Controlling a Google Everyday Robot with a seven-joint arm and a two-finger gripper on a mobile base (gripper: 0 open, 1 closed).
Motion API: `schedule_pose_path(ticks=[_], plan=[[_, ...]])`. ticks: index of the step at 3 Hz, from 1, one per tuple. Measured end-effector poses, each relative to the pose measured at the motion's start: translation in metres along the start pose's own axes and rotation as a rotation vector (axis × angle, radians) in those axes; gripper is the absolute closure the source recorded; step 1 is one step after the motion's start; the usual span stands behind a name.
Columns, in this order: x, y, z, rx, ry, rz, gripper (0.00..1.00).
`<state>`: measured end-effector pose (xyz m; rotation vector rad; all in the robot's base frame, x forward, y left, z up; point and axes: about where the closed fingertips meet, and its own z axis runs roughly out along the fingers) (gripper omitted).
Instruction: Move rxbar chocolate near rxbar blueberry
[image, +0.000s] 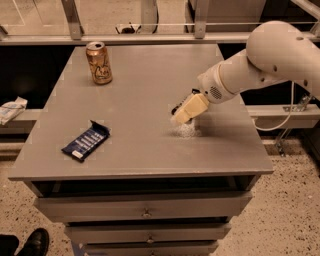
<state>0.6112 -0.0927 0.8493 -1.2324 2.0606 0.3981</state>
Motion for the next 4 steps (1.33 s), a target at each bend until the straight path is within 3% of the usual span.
schedule_pose_path(ticks=[1, 2, 3, 4], plan=[[0.007, -0.005, -0.001, 0.024, 0.017, 0.027, 0.15], [0.012, -0.009, -0.001, 0.041, 0.028, 0.045, 0.46], [0.011, -0.007, 0.001, 0.039, 0.028, 0.047, 0.69], [-0.001, 0.010, 0.011, 0.005, 0.006, 0.021, 0.99]])
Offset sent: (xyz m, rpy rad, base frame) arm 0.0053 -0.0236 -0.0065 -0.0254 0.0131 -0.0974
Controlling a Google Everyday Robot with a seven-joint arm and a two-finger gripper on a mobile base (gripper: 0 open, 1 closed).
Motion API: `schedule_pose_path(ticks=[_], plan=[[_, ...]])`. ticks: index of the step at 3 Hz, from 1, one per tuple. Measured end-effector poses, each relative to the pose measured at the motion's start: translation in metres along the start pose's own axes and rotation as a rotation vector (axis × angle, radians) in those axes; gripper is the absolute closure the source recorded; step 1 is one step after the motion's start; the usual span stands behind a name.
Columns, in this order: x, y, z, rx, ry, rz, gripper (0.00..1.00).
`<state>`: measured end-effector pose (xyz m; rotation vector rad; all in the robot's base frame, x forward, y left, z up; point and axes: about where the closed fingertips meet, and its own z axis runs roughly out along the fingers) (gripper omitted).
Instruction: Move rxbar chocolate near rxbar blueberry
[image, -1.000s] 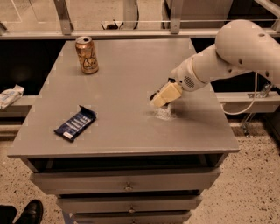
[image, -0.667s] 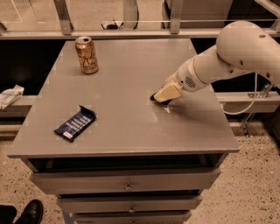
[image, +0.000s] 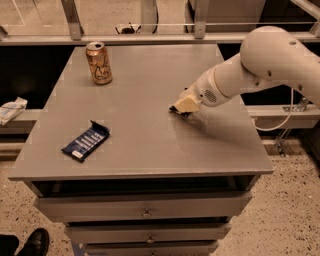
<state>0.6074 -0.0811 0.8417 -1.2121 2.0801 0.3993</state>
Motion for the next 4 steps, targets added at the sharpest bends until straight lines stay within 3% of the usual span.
schedule_pose_path(ticks=[1, 2, 3, 4], plan=[[-0.012, 0.012, 0.005, -0.022, -0.022, -0.023, 1.00], [-0.051, 0.043, 0.014, -0.096, -0.099, -0.086, 1.00], [-0.094, 0.090, 0.031, -0.208, -0.180, -0.165, 0.98], [-0.116, 0.126, 0.051, -0.292, -0.210, -0.211, 0.74]])
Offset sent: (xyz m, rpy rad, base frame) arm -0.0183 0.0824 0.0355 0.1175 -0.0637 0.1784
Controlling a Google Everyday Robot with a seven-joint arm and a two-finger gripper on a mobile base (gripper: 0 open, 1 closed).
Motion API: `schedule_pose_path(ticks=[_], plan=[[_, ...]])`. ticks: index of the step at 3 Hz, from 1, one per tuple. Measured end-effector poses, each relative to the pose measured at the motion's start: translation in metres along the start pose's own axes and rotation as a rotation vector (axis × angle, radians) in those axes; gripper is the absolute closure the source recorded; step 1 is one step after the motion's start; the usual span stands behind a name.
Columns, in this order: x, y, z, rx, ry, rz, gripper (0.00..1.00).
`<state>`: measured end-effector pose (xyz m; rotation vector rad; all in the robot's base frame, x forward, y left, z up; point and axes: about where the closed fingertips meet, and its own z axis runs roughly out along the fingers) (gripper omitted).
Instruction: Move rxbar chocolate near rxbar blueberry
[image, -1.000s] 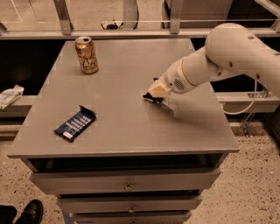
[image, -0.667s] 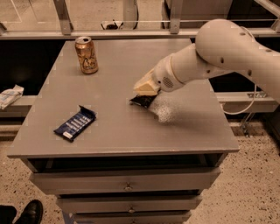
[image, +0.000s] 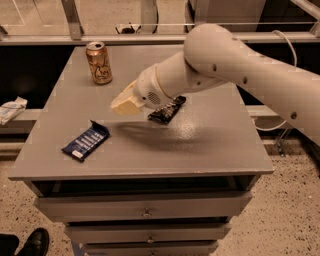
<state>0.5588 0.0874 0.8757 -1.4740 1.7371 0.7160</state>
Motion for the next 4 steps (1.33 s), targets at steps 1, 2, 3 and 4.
schedule_pose_path(ticks=[1, 2, 3, 4], plan=[[-0.003, 0.004, 0.004, -0.011, -0.003, -0.006, 0.50], [-0.001, 0.002, -0.003, 0.004, 0.000, -0.007, 0.27], [0.011, -0.009, -0.030, 0.080, 0.018, -0.017, 0.04], [0.032, -0.032, -0.063, 0.174, 0.053, -0.022, 0.00]])
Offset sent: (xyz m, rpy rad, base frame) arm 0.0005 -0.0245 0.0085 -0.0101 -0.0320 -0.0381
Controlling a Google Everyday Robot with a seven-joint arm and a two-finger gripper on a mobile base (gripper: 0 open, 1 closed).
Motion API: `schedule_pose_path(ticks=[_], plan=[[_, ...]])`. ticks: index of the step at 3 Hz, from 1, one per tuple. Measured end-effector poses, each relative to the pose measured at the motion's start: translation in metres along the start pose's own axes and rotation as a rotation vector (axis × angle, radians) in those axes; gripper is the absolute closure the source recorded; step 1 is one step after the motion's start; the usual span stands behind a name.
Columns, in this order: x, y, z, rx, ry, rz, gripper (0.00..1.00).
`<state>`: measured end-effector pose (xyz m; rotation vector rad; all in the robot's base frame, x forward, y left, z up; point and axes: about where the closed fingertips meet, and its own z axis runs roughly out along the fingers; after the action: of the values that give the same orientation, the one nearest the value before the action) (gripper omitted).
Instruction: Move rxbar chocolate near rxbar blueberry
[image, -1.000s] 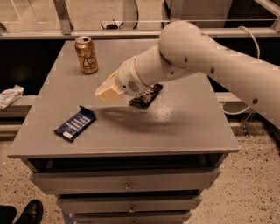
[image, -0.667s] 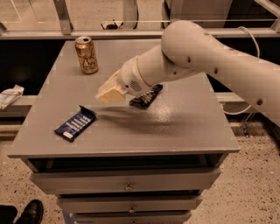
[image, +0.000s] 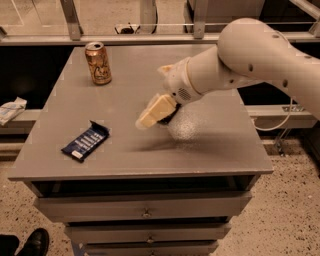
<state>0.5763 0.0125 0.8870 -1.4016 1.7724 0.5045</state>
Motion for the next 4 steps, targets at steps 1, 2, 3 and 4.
schedule_pose_path(ticks=[1, 2, 3, 4], plan=[[0.031, -0.029, -0.009, 0.064, 0.040, 0.028, 0.00], [0.058, -0.054, -0.006, 0.095, 0.077, 0.072, 0.00], [0.074, -0.067, 0.000, 0.104, 0.101, 0.108, 0.00], [0.085, -0.069, 0.004, 0.104, 0.121, 0.144, 0.15]])
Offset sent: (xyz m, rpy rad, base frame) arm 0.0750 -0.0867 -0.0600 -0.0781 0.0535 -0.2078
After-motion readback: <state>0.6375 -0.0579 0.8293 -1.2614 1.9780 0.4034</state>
